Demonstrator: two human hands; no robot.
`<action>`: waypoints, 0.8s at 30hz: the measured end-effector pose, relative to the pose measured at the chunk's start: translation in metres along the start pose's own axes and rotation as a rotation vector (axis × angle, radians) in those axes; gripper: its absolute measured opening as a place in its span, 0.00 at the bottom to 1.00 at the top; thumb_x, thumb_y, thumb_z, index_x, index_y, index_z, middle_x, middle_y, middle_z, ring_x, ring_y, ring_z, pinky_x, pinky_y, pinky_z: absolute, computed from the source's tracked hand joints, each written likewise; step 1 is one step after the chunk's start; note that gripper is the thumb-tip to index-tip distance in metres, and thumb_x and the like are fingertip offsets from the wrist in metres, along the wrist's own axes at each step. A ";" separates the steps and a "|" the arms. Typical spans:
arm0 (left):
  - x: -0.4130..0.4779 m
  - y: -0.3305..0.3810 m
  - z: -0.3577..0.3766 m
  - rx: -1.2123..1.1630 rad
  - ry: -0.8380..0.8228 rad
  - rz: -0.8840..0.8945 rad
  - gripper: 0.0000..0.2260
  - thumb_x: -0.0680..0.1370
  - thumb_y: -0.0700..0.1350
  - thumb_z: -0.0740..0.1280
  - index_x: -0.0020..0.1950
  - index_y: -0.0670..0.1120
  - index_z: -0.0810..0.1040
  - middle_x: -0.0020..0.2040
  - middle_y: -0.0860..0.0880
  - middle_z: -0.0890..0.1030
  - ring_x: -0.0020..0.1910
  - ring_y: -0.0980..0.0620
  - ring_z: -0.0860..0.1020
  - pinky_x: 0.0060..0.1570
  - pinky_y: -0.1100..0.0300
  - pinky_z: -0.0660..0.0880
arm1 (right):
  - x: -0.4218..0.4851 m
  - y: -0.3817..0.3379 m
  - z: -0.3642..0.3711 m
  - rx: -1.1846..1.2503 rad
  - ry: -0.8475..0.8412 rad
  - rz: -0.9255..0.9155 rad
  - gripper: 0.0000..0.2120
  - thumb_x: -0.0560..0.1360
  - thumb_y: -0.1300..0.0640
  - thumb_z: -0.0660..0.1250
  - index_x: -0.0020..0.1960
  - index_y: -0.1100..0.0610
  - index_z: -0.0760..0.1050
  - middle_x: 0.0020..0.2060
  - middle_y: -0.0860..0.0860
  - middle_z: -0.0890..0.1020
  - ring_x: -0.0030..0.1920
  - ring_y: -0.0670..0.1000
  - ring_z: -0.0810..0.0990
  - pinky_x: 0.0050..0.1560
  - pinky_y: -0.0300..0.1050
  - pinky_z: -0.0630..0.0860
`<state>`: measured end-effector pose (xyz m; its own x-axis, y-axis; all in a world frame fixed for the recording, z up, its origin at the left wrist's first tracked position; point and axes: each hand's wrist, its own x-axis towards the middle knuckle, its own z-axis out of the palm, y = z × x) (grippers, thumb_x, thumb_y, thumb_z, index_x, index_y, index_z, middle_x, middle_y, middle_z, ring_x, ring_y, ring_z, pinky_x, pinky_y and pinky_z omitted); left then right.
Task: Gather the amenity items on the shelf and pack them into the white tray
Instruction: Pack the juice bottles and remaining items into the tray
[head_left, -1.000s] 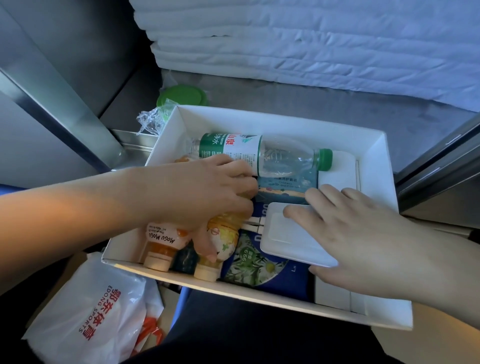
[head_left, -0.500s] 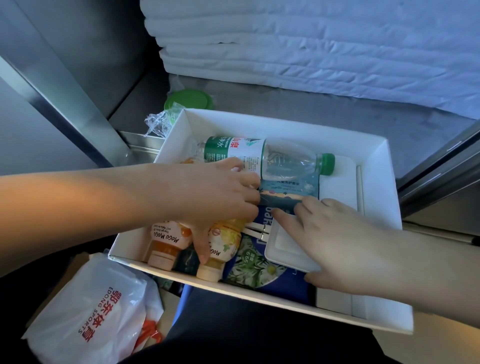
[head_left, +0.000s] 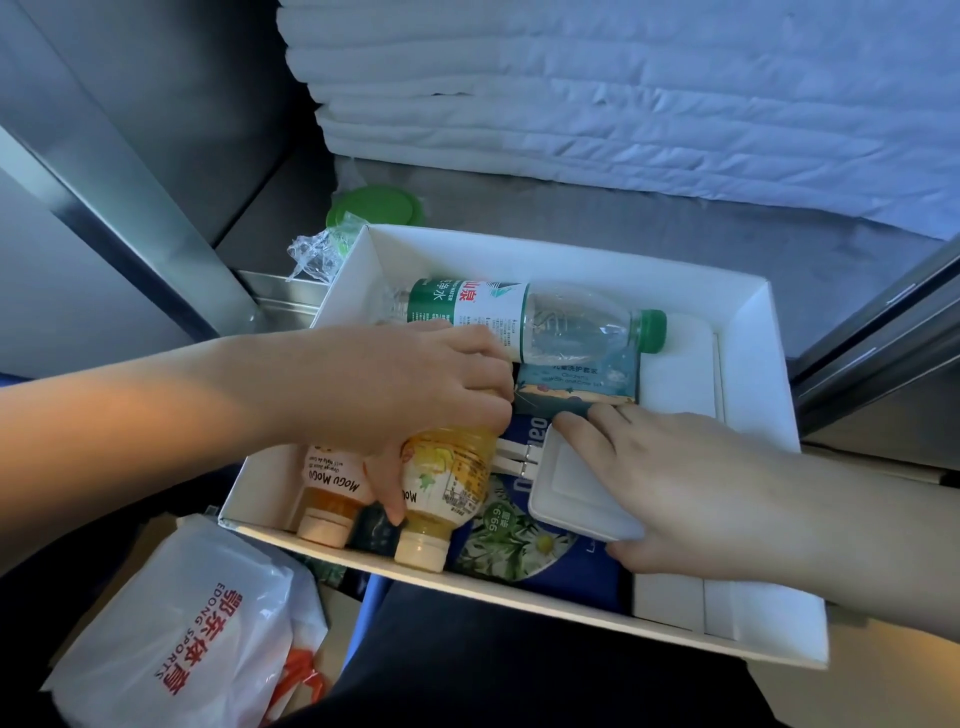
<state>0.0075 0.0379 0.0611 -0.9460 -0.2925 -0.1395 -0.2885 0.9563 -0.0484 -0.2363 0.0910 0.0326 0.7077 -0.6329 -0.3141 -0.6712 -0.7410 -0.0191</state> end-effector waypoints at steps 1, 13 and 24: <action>0.000 0.000 0.000 -0.006 0.008 0.002 0.36 0.56 0.73 0.64 0.56 0.53 0.76 0.59 0.53 0.77 0.62 0.52 0.63 0.56 0.48 0.73 | 0.001 0.001 0.000 0.004 0.002 0.002 0.42 0.68 0.42 0.64 0.72 0.51 0.43 0.58 0.51 0.65 0.57 0.52 0.68 0.50 0.47 0.74; -0.010 -0.010 0.013 -0.117 0.085 0.002 0.36 0.59 0.73 0.64 0.61 0.54 0.68 0.63 0.53 0.72 0.66 0.52 0.63 0.59 0.51 0.71 | 0.005 0.001 -0.010 -0.025 0.008 0.017 0.39 0.66 0.39 0.66 0.65 0.50 0.46 0.55 0.50 0.67 0.50 0.51 0.72 0.36 0.44 0.66; -0.011 -0.022 0.032 -0.214 0.187 0.026 0.38 0.60 0.78 0.62 0.64 0.58 0.65 0.66 0.57 0.68 0.68 0.57 0.61 0.60 0.49 0.72 | 0.006 0.001 -0.008 -0.071 -0.035 0.014 0.42 0.65 0.42 0.68 0.68 0.51 0.46 0.54 0.51 0.67 0.51 0.51 0.72 0.35 0.43 0.60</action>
<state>0.0291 0.0196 0.0321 -0.9587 -0.2804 0.0479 -0.2692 0.9488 0.1654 -0.2306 0.0846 0.0382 0.6890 -0.6362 -0.3472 -0.6629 -0.7468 0.0531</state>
